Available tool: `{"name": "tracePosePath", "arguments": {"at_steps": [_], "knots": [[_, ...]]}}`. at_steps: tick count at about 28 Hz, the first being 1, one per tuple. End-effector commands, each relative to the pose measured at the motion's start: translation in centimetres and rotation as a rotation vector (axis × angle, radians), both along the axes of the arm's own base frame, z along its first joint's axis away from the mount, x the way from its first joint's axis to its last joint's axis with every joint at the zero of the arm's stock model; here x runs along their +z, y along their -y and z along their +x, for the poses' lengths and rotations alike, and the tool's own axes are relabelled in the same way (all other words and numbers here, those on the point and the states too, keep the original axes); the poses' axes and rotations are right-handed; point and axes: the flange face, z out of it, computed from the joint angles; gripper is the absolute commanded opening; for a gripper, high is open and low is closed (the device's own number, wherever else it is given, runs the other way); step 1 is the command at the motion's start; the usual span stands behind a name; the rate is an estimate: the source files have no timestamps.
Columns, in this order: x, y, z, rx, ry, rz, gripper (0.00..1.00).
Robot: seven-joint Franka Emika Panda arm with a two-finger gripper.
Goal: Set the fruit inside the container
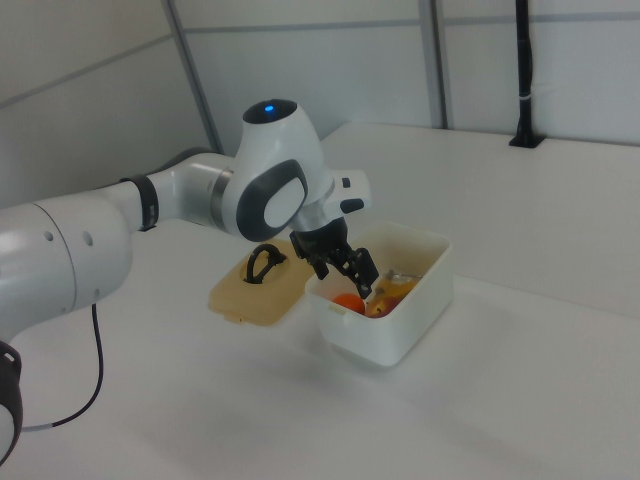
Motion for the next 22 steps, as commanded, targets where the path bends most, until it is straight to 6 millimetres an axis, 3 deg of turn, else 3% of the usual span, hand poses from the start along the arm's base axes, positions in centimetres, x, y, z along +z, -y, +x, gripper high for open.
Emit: {"name": "tracePosePath", "arguments": {"at_steps": [1, 22], "knots": [[1.5, 0.5, -1.5, 0.006, -0.06, -0.05, 1.0], [0.0, 0.8, -1.7, 0.069, -0.101, -0.081, 1.0]]}}
